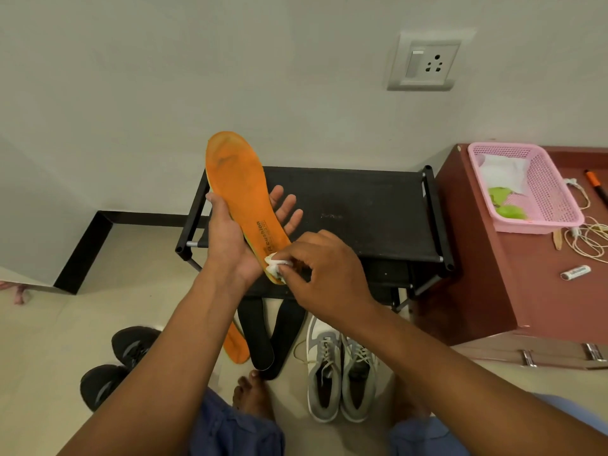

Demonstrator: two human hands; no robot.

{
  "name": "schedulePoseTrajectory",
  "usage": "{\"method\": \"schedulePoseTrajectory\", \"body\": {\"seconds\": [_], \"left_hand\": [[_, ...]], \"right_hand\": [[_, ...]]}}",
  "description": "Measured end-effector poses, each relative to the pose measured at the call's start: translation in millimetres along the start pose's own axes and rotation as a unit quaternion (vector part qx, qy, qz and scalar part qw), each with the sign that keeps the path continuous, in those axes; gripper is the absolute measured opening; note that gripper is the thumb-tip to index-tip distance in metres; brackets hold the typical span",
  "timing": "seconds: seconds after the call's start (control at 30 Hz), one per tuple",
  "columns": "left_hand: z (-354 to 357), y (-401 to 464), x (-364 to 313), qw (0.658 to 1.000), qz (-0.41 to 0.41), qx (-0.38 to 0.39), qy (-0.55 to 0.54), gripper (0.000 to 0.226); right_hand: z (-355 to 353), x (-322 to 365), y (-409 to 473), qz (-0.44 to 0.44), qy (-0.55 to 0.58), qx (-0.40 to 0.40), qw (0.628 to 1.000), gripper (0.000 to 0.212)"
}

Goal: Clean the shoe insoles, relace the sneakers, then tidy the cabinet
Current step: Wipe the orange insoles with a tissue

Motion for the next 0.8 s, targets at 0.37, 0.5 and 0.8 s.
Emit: {"method": "schedulePoseTrajectory", "body": {"seconds": [0.37,0.5,0.8], "left_hand": [[-1,-1,0,1.000,0.008,-0.015,0.009,0.094],[-4,1,-7,1.000,0.021,-0.018,-0.006,0.093],[1,-4,3,1.000,-0.002,-0.022,-0.013,0.094]], "right_hand": [[-1,-11,3,0.039,0.004,-0.008,0.999,0.023],[9,-2,-2,0.046,0.091,0.045,0.994,0.023],[-5,-16,5,0.059,-0.031,-0.025,0.997,0.019]]}}
Point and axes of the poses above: each hand's wrist, its own y-axis towards the middle knuckle, its own z-axis out of the palm, x = y × z, the point moved 9 cm from there along y, towards the middle knuckle, and after that the axes turned 11 degrees about z, right-handed, at the moved point
